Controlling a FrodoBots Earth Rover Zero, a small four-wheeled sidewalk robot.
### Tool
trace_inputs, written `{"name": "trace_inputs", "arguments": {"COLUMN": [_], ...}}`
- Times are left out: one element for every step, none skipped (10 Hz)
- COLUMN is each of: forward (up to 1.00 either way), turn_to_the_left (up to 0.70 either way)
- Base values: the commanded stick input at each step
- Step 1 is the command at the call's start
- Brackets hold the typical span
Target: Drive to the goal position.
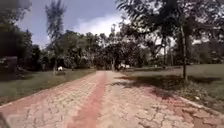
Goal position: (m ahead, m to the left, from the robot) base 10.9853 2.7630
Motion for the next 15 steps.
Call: {"name": "trace_inputs", "arguments": {"forward": [0.70,0.70,0.70,0.70,0.70,0.70,0.70,0.70,0.70,0.70,0.70,0.70,0.70,0.70,0.70], "turn_to_the_left": [0.00,0.00,0.00,0.00,0.00,0.00,0.00,0.00,0.00,0.00,0.00,0.00,0.00,0.00,0.00]}}
